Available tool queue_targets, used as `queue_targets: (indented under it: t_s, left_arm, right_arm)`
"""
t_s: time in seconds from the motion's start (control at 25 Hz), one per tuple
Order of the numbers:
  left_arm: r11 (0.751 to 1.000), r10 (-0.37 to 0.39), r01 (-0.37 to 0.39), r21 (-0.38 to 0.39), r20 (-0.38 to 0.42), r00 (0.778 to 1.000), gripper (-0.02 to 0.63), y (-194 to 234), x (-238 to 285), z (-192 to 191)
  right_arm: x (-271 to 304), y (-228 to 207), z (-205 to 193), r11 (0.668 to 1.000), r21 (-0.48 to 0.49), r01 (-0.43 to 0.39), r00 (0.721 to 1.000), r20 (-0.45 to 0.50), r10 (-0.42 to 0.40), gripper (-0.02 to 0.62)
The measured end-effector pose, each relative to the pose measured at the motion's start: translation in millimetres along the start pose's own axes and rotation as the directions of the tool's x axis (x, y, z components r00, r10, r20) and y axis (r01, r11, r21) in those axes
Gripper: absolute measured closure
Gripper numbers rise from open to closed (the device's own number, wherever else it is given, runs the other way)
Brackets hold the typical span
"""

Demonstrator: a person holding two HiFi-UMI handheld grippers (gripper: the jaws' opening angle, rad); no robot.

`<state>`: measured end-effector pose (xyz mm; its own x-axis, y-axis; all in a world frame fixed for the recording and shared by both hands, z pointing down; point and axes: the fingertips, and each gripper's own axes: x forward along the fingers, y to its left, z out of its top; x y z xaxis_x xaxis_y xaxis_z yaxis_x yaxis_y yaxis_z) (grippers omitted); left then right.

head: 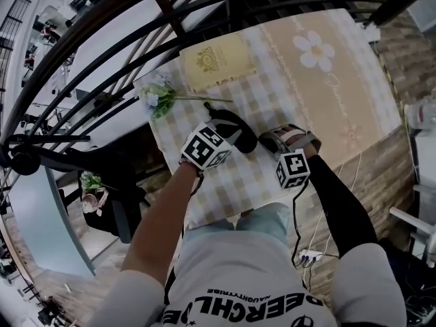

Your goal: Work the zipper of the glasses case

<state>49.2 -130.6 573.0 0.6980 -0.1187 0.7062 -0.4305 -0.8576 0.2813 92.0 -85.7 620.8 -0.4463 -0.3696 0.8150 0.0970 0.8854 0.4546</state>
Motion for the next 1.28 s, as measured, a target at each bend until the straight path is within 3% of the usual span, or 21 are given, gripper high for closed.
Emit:
queue_targets:
  t_s: [0.44,0.56,0.64,0.72,0.84,0.96,1.2,1.24,1.28]
  left_arm:
    - [0.997,-0.014,0.017,-0.077,0.041,0.999,0.598,1,-5,-5]
    - [0.995,-0.032,0.037,-0.095,0.047,0.998,0.598,1,-5,-4]
    - [0.994,-0.043,0.047,-0.100,0.047,0.998,0.598,3,-5,-4]
    - [0.993,-0.049,0.053,-0.104,0.048,0.998,0.598,2,-5,-4]
    - [0.993,-0.049,0.053,-0.103,0.048,0.998,0.598,2,-5,-4]
    - [0.993,-0.049,0.055,-0.108,0.051,0.997,0.598,2,-6,-4]
    - [0.992,-0.059,0.065,-0.107,0.057,0.997,0.598,2,-6,-4]
    - [0.992,-0.061,0.067,-0.105,0.057,0.996,0.598,2,-6,-4]
    - [0.992,-0.063,0.069,-0.102,0.058,0.996,0.598,2,-6,-4]
  right_arm:
    - [-4,10,13,0.994,0.072,0.083,0.996,0.017,-0.085,0.557]
    - [-2,12,10,0.986,0.166,0.025,0.999,0.017,-0.029,0.543]
    - [-2,16,8,0.973,0.224,-0.064,0.998,0.021,0.061,0.457]
    - [-5,19,6,0.935,0.311,-0.171,0.985,0.050,0.163,0.402]
    - [-10,10,8,0.870,0.426,-0.249,0.968,0.108,0.224,0.417]
    - [-3,4,13,0.876,0.410,-0.254,0.967,0.102,0.233,0.457]
    - [15,11,18,0.905,0.289,-0.313,0.949,0.071,0.306,0.476]
    - [13,10,17,0.912,0.267,-0.312,0.950,0.065,0.306,0.555]
    - [12,10,15,0.917,0.254,-0.308,0.951,0.059,0.303,0.561]
